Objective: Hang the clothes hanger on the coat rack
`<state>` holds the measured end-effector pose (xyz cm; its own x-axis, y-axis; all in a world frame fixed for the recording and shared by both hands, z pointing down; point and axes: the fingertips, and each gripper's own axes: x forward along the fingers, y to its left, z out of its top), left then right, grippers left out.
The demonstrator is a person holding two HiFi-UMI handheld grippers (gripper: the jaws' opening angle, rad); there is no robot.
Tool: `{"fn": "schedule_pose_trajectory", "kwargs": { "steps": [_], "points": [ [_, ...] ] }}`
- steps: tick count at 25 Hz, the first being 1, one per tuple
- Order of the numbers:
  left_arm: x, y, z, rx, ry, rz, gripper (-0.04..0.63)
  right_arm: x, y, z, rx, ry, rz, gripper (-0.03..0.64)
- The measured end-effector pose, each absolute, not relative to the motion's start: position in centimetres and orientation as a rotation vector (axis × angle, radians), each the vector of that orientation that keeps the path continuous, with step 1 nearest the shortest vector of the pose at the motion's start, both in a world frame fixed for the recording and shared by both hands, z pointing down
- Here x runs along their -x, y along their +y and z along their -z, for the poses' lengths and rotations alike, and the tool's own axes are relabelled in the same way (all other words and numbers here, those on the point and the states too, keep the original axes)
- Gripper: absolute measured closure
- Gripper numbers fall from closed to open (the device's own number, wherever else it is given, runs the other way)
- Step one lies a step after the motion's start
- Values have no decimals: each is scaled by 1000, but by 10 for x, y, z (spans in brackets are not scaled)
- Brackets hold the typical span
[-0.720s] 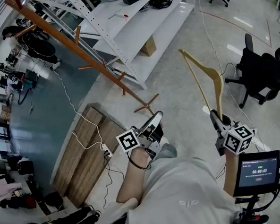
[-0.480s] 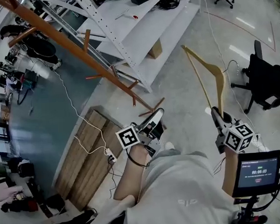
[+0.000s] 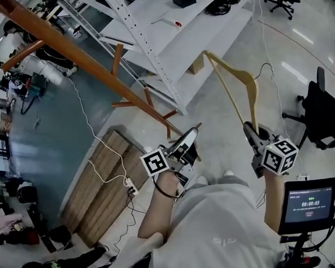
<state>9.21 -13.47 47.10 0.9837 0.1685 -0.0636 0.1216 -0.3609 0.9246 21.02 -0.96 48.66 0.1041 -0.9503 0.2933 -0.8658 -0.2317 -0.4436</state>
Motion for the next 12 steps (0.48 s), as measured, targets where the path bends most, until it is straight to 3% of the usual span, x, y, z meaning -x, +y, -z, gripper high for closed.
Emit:
{"fn": "schedule_pose_trajectory", "kwargs": {
  "steps": [12],
  "points": [
    [-89,-184,-438,-1981,25,115,589,-220,-100,-465,2052,2136,834,611]
  ]
}}
